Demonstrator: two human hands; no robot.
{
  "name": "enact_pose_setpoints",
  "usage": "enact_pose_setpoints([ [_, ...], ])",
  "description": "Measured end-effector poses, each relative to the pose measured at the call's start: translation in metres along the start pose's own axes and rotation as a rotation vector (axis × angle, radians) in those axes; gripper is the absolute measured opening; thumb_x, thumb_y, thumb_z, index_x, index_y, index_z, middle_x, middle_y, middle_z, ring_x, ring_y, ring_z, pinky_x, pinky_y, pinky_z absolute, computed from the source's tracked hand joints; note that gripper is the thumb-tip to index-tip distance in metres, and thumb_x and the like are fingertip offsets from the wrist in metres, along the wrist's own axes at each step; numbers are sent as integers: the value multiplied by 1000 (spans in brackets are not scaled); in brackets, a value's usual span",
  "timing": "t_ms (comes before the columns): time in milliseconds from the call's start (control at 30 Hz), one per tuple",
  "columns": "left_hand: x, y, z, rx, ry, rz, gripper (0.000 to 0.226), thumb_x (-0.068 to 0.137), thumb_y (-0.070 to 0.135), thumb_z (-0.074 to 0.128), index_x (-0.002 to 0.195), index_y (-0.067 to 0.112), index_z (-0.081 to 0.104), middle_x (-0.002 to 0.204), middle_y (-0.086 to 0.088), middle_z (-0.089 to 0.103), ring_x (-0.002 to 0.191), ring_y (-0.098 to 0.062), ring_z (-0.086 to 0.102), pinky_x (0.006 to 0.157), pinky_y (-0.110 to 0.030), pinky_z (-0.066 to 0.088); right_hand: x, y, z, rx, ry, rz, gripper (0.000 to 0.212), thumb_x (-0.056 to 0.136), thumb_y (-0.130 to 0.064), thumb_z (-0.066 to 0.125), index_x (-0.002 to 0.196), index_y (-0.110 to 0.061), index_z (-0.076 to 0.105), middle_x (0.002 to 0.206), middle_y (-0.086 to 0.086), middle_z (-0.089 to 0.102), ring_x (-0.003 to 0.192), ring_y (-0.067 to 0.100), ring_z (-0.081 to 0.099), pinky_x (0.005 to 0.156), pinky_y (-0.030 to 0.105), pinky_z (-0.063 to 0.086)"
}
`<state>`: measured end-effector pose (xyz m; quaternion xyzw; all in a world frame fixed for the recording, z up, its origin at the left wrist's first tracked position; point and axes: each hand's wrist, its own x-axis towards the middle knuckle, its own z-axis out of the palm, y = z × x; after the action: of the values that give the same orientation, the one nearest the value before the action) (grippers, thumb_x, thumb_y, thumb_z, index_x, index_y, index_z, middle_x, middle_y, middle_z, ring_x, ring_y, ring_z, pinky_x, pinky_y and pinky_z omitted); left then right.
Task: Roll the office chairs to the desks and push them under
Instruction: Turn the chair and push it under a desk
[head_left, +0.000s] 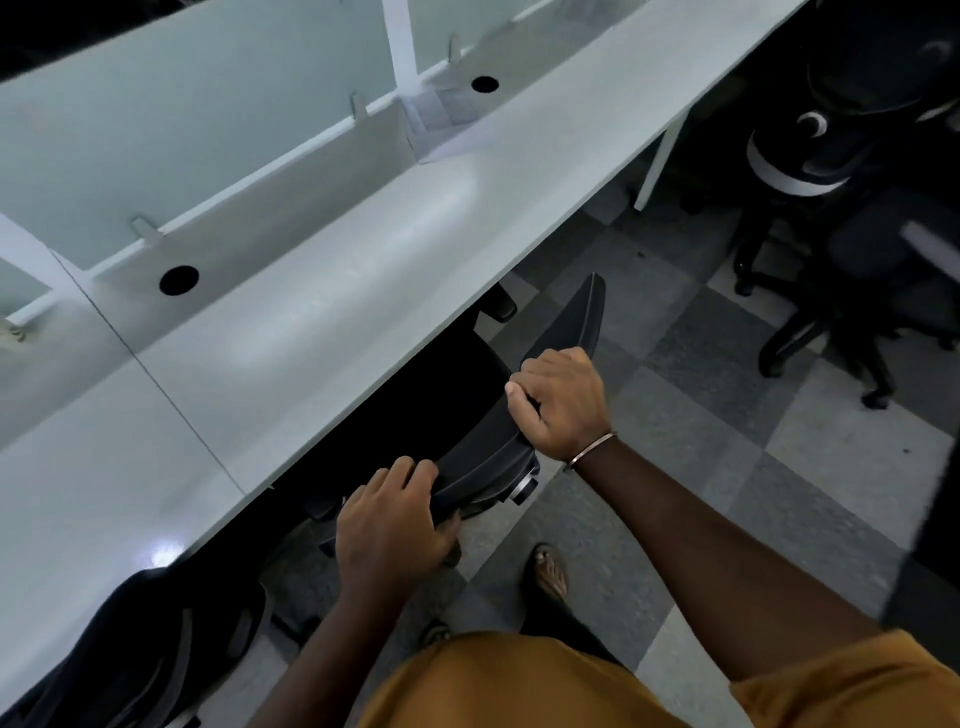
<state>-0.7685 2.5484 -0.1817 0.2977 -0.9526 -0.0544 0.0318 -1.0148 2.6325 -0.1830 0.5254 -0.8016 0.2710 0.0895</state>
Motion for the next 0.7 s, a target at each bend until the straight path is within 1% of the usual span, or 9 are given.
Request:
enact_pose_setpoints([
  [167,34,8,-3,36,9,-111,44,75,58,75,106,28,67,92,9,59,80,-16,59,59,-30,39,41,22,13,43,-27,-57,35,96,-27,55,62,-22,51,62,-5,46,66,19,49,72,39,35],
  [300,53,4,-4,56,7,-172,42,74,62,73,101,29,67,89,10,58,78,-17,60,56,-29,34,61,26,24,48,-54,-78,35,96,-30,55,62,-21,54,63,-4,48,66,20,49,72,37,32],
  [367,60,-2,-4,54,0,-204,41,75,63,71,99,31,66,88,11,57,78,-16,60,55,-28,35,72,24,30,48,-68,-80,35,96,-30,56,62,-22,54,62,-5,48,67,19,48,73,38,32],
  [500,79,-24,-6,48,-15,-241,42,71,65,72,95,31,65,88,9,58,77,-19,62,54,-30,41,94,16,43,62,-72,-74,32,94,-29,60,63,-22,57,62,-5,50,66,20,48,74,38,33],
  [633,100,-64,-12,26,-7,-207,44,66,63,76,98,33,69,89,11,62,77,-19,65,53,-28,43,119,-3,60,86,-29,-44,30,93,-26,61,64,-21,60,64,-4,56,66,22,49,72,38,33],
  [700,105,-88,-15,26,-37,-199,47,64,65,77,98,34,69,89,12,62,80,-19,66,54,-29,44,125,-15,69,85,-13,-32,30,93,-26,60,65,-20,60,65,-3,56,65,23,49,70,39,33],
])
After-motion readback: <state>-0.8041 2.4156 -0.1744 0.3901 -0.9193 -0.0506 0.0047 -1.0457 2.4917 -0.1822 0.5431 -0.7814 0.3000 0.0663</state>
